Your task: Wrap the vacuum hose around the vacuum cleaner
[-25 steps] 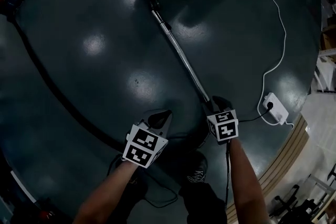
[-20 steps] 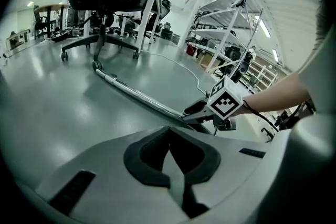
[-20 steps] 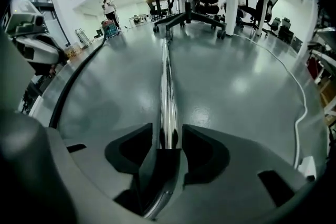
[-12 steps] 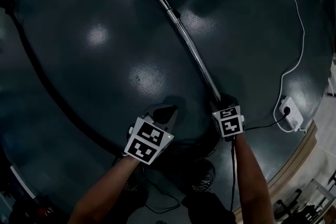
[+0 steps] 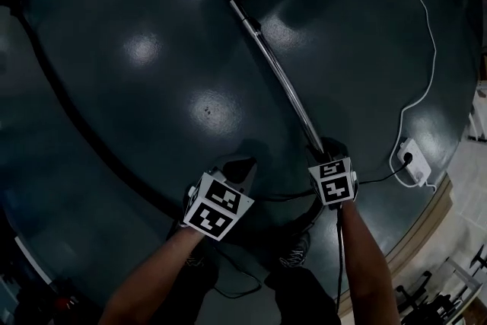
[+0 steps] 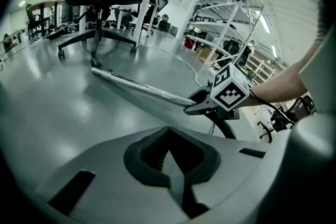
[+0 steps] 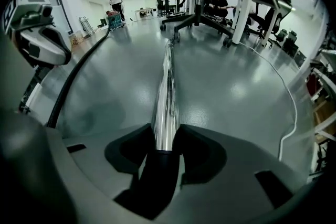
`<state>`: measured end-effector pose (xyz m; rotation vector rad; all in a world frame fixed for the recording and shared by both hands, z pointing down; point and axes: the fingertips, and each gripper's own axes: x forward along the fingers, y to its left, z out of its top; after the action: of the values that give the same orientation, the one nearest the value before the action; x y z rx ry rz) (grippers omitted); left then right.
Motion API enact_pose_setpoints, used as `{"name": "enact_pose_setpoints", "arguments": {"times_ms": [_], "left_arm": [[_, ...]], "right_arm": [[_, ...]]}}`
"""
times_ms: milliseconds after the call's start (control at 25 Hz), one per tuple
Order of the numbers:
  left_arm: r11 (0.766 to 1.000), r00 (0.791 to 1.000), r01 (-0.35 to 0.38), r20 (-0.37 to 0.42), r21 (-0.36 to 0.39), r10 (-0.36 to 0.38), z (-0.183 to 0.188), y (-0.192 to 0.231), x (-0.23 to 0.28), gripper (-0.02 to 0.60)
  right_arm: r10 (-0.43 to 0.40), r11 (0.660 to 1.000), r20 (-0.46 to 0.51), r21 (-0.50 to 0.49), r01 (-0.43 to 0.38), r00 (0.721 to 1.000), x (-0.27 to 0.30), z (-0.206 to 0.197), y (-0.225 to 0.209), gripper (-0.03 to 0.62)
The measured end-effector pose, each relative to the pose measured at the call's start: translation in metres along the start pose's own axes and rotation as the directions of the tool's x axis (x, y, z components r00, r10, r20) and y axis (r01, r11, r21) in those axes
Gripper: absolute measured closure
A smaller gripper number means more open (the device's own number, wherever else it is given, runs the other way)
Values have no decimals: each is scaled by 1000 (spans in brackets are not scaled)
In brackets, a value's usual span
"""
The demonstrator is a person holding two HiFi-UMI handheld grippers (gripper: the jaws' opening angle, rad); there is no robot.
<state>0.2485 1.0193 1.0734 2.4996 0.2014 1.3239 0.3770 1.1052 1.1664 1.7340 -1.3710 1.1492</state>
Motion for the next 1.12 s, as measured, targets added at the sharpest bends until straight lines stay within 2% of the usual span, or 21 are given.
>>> {"name": "enact_pose_setpoints", "arguments": {"times_ms": [200,520,680,800,920,1000,1120], "left_arm": [[997,1000,11,-11,72,-11,30,-14,-46,574],[977,997,70,1,202,-72,83,-40,-112,571],[970,999,43,12,238,-47,108,-35,-153,461],[939,999,18,19,345,-26,124,-27,-190,364],[908,999,-25,48,419,6,141,-9,-234,320],[868,996,-71,81,492,36,152,5,-266,312],[790,994,-105,94,605,60,159,24,-314,304]], "right_arm": [[48,999,-62,4,-48,997,-58,11,29,431],[111,994,-40,23,-110,993,-160,51,82,431],[143,989,-12,-45,-144,990,-202,96,107,431],[151,976,6,-158,-149,988,-229,141,126,431],[166,953,26,-259,-154,986,-256,190,151,431],[174,933,31,-325,-155,984,-272,219,170,431],[186,890,20,-427,-160,982,-293,258,204,431]]}}
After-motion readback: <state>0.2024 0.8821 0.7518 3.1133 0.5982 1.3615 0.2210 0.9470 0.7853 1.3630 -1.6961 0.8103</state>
